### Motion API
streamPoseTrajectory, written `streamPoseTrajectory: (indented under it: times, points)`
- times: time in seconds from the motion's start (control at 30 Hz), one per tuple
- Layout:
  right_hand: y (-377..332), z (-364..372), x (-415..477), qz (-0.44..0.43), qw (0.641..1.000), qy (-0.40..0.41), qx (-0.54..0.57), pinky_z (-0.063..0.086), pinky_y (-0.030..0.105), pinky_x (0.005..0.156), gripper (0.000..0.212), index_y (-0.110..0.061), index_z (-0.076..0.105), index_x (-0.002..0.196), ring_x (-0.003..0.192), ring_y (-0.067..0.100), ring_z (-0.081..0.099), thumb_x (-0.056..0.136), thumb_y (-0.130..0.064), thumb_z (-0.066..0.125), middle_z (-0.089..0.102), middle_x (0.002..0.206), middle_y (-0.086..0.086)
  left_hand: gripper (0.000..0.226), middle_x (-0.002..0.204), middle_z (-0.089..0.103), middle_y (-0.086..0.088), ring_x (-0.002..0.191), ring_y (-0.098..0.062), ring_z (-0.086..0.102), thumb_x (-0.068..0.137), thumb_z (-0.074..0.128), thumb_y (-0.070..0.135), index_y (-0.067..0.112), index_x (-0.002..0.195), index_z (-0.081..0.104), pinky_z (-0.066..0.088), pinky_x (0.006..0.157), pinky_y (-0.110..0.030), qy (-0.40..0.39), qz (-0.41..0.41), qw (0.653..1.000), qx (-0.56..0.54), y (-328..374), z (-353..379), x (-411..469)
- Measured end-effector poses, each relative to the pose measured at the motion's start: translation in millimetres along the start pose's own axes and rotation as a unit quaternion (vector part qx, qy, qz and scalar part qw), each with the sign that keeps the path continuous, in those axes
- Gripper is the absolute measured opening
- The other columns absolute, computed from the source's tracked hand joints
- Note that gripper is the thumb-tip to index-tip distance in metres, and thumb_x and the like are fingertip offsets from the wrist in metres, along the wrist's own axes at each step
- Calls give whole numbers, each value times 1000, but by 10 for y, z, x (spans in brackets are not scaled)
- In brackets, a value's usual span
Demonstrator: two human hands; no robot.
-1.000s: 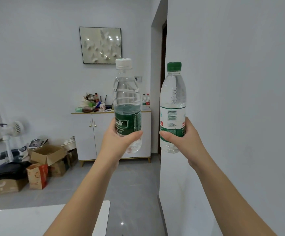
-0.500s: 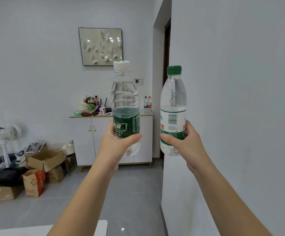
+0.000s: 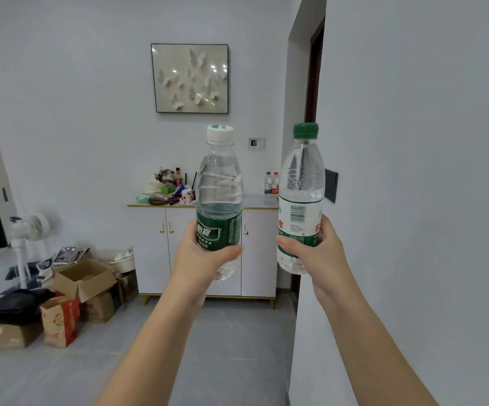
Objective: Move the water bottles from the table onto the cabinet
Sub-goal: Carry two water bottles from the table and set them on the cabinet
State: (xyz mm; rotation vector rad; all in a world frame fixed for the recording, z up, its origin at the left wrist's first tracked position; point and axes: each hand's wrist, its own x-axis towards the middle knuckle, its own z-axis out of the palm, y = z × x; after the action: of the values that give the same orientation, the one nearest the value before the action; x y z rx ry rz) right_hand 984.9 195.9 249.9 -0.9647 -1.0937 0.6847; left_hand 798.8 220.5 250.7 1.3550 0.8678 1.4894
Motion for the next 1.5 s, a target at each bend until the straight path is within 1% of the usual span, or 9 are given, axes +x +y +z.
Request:
streamPoseTrajectory:
  times: [0.2, 0.4, 0.6, 0.77, 0.97, 1.17, 1.23, 1.33, 1.5]
  points:
    - [322, 22, 502, 14, 1000, -10, 19, 54, 14, 64, 59, -24, 58, 121, 97, 7, 68, 73, 5, 79, 71, 105, -9, 55, 98, 71, -3, 90, -21, 67, 67, 79, -6, 20, 111, 59, 50, 67, -29, 24, -3, 1000, 20, -301, 134, 486]
    - [656, 62, 981, 14, 1000, -6, 10, 52, 11, 63, 57, -31, 57, 113, 85, -6, 68, 74, 5, 78, 72, 88, -23, 51, 95, 71, 0, 85, -17, 68, 69, 78, -6, 26, 104, 58, 54, 64, -28, 25, -1, 1000, 14, -537, 285, 1059]
    - [1029, 231, 1636, 8, 1000, 14, 7, 52, 9, 63, 61, -35, 55, 115, 94, -1, 65, 73, 1, 81, 68, 102, -18, 51, 93, 70, 3, 83, -15, 66, 69, 79, -4, 30, 100, 57, 52, 63, -29, 14, -8, 1000, 6, -848, 314, 1828]
    - [1365, 497, 2338, -2, 1000, 22, -10, 52, 11, 63, 58, -40, 56, 106, 84, -11, 66, 73, 2, 80, 69, 95, -22, 56, 101, 70, 0, 93, -19, 67, 69, 80, -2, 22, 115, 58, 53, 64, -31, -12, -8, 1000, 1, -1105, 266, 2673]
    - [1661, 842, 3191, -11, 999, 35, -19, 54, 16, 70, 56, -32, 60, 112, 93, 1, 68, 73, 4, 79, 72, 102, -12, 56, 99, 71, 7, 92, -11, 67, 69, 80, -2, 32, 108, 58, 50, 61, -26, -60, 5, 998, -5, -1311, 227, 3672]
    - [1973, 1008, 3771, -7, 999, 45, -25, 53, 13, 65, 57, -32, 58, 114, 91, -1, 68, 74, 5, 78, 70, 102, -12, 57, 101, 72, 4, 94, -17, 68, 69, 80, -1, 26, 114, 59, 53, 65, -30, -65, -22, 998, -12, -1623, 179, 4361]
    - [2081, 1046, 3944, -4, 998, 47, -28, 54, 16, 68, 58, -32, 58, 116, 95, 2, 68, 74, 4, 78, 71, 104, -11, 56, 98, 72, 6, 91, -15, 68, 69, 79, -2, 28, 112, 59, 52, 59, -25, -71, -27, 997, -9, -1705, 178, 4537]
    - [2248, 1092, 4203, -1, 998, 50, -30, 55, 21, 76, 57, -32, 58, 117, 98, 4, 68, 75, 2, 79, 71, 106, -10, 55, 96, 72, 5, 89, -16, 68, 69, 79, -3, 28, 109, 59, 51, 58, -26, -63, -34, 997, -10, -1840, 193, 4814]
    - [2558, 1086, 4691, -1, 999, 37, -26, 55, 17, 70, 55, -29, 59, 115, 94, 5, 69, 75, 5, 77, 72, 103, -8, 56, 99, 70, 4, 89, -14, 66, 70, 79, -4, 25, 113, 58, 52, 62, -27, -54, -36, 998, -13, -2091, 301, 5298]
